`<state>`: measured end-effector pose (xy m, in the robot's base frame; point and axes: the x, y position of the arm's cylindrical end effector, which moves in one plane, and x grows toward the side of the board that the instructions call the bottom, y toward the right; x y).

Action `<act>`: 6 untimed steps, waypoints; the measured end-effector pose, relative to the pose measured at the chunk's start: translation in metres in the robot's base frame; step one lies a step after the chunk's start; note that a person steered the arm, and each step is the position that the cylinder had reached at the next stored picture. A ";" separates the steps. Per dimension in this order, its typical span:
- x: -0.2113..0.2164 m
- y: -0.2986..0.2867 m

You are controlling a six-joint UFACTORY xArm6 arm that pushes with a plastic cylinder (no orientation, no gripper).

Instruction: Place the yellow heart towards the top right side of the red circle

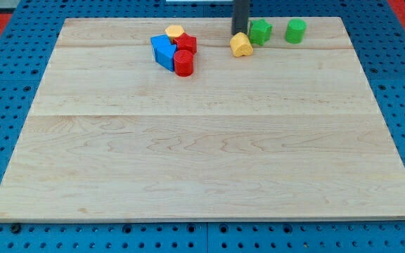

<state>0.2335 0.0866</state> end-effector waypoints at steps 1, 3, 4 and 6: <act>0.002 0.041; 0.015 -0.007; 0.023 -0.030; 0.035 -0.004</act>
